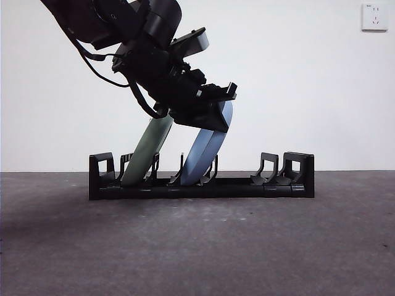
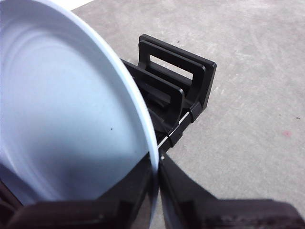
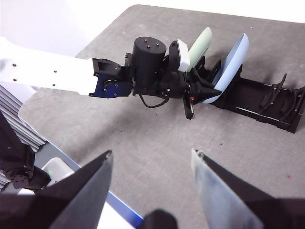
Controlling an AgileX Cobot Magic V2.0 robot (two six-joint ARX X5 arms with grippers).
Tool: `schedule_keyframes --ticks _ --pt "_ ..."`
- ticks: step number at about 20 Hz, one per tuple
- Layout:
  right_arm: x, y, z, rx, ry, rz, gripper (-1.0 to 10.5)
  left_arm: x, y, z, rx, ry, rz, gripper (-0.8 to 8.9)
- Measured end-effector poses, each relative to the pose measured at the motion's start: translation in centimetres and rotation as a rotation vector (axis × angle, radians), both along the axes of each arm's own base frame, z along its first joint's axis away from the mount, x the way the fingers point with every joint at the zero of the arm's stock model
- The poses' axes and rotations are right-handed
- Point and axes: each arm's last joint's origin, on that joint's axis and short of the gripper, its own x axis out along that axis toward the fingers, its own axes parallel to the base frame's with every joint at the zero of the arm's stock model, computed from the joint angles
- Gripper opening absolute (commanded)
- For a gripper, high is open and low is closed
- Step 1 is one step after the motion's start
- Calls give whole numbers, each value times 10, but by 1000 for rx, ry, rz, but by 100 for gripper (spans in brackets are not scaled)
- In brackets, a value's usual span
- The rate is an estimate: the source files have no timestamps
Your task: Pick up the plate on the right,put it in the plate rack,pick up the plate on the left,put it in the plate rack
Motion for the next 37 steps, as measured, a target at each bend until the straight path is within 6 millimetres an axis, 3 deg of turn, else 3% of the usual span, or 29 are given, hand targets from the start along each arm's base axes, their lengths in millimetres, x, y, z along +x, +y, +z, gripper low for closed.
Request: schedule_keyframes --ticks 3,6,7,14,17,22,28,33,37 --pt "0 0 0 0 0 0 283 0 0 0 1 1 0 13" --pt "0 0 0 0 0 0 283 0 0 0 2 3 1 219" --pt "0 0 0 0 0 0 283 0 0 0 2 5 0 248" --pt "0 0 0 -1 0 0 283 -4 2 6 22 79 -13 253" --pt "0 0 0 -8 -8 6 283 -17 10 31 10 85 -19 253" --pt "7 1 -1 -56 -23 -20 282 -66 32 95 7 83 -48 252" --pt "21 7 -12 -126 9 -44 281 -156 84 156 8 171 -141 252" --pt "39 14 -46 -190 139 -34 280 -220 135 182 -5 169 -137 251" --pt "47 18 -62 -219 200 -30 280 -246 155 193 -49 110 -140 251"
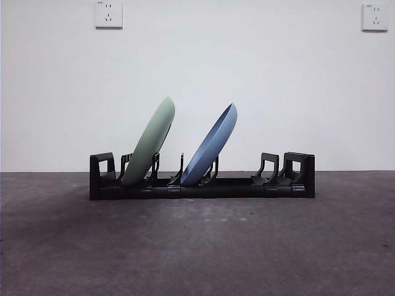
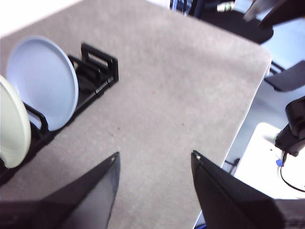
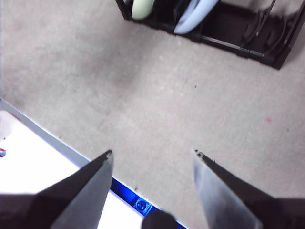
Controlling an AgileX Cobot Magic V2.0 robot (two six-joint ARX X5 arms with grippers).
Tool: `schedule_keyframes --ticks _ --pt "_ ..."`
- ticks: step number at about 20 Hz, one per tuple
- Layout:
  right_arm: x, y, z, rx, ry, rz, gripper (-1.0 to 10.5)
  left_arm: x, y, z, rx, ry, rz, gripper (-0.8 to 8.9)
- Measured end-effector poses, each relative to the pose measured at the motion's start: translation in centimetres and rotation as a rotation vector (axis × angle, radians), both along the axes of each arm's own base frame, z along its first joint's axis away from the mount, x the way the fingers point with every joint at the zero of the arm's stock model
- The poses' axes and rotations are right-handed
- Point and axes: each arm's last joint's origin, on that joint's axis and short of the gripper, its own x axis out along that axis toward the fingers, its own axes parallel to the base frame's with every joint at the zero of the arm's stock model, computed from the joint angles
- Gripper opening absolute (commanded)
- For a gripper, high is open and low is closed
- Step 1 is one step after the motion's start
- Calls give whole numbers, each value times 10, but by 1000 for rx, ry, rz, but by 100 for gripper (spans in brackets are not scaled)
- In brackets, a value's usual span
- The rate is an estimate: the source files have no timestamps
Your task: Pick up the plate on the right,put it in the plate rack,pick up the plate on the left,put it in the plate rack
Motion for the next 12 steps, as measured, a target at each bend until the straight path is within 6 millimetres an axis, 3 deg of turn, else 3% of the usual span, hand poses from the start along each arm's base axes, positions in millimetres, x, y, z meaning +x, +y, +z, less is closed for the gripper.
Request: schedule_keyframes --ticks 6,7,8,9,12 --pt "-1 0 -1 0 0 0 277 -2 2 0 1 1 0 246" --pt "-1 0 -1 0 0 0 236 -1 1 0 3 4 0 213" --pt "-1 0 -1 0 0 0 107 -1 1 0 4 4 0 57" --pt "-1 0 -1 0 0 0 -3 -1 1 0 3 4 0 -11" --pt "-1 0 0 -9 -9 13 -11 -2 1 0 2 3 0 -5"
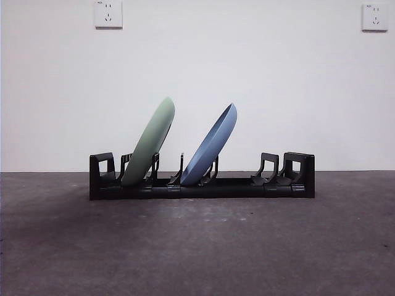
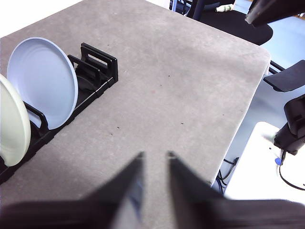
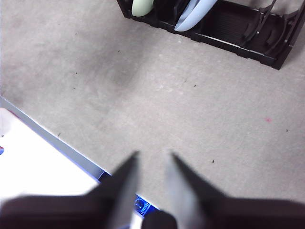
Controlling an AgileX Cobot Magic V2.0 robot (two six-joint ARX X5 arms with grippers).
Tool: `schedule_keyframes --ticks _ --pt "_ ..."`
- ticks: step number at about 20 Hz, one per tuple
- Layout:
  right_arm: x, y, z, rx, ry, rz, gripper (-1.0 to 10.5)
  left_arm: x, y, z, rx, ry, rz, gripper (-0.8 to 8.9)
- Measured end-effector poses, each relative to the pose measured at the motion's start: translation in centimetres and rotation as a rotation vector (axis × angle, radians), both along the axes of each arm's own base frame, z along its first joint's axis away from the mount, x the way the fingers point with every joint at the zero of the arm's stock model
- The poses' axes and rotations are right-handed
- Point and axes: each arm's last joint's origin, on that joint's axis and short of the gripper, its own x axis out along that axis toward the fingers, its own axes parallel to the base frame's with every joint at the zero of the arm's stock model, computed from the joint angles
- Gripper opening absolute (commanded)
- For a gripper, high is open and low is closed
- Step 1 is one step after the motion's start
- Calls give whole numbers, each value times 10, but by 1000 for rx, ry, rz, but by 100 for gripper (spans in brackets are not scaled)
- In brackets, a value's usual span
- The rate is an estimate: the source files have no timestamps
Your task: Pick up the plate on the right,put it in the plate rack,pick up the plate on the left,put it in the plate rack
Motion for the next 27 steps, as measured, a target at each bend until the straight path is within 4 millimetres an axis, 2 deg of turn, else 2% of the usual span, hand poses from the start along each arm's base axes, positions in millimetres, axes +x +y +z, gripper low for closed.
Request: schedule_keyframes --ticks 12,17,20,22,24,27 --pt "7 1 -2 -50 -2 -36 2 5 -4 -2 13 16 0 -4" --pt "15 3 -6 -90 8 -62 2 19 -15 -9 67 35 1 -4" --pt "19 5 -7 -106 17 -70 2 33 -18 -4 88 -97 93 -4" --pt "22 6 -8 -121 19 -80 2 42 -8 7 77 -255 180 -4" --pt "23 6 -9 -131 18 -88 2 46 12 22 48 -409 258 -4" --pt "23 6 -9 -136 16 -92 2 29 46 25 -1 -555 312 -4"
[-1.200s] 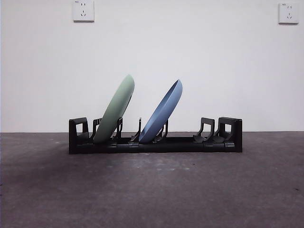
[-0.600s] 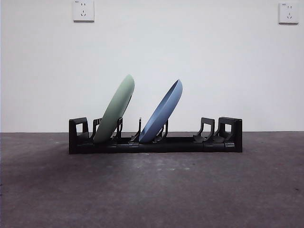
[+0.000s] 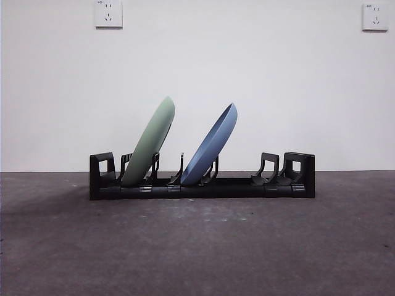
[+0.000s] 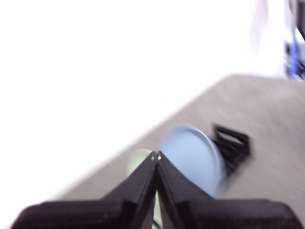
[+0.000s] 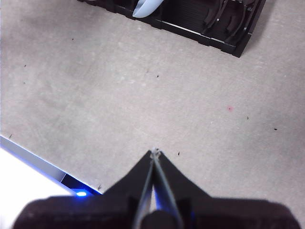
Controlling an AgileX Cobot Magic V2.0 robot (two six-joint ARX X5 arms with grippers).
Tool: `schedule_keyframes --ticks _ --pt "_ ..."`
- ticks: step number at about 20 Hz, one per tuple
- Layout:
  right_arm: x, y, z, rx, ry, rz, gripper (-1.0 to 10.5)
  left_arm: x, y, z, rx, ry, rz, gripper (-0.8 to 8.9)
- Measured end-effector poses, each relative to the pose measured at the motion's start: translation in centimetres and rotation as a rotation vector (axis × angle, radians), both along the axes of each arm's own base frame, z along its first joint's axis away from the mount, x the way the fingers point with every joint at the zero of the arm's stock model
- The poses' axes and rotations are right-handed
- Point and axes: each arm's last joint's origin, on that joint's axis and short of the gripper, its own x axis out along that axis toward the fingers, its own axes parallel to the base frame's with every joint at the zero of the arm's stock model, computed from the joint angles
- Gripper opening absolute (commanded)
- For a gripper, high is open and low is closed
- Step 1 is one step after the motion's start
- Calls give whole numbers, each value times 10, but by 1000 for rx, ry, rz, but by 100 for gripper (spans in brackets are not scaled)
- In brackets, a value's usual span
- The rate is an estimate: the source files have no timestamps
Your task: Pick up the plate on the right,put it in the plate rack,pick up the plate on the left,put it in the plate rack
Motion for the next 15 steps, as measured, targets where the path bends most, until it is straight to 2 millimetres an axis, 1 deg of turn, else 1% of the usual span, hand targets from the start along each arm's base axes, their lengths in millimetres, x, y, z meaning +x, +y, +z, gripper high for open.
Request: schedule_keyframes --ticks 2,3,5,6,8,11,13,15 --pt "0 0 0 -4 -2 -3 2 -14 16 -14 2 -107 117 -4" --pt "0 0 0 -6 -2 -5 2 -20 22 -26 9 -148 195 -4" --pt "0 0 0 -6 -2 -5 2 -31 30 -56 14 -204 313 -4" --pt "0 0 0 -6 -2 -5 2 -33 32 -75 19 -212 334 -3" --pt "0 0 0 -6 -2 -5 2 -31 34 -122 26 -180 358 -4" --pt "1 0 0 -7 1 -5 2 -27 36 -187 -12 -125 379 -4" --pt "2 1 -1 -9 4 -5 2 -25 37 -220 -52 -74 390 -4" --pt "2 1 -1 -8 4 -5 2 -24 37 -245 -78 -20 394 -3"
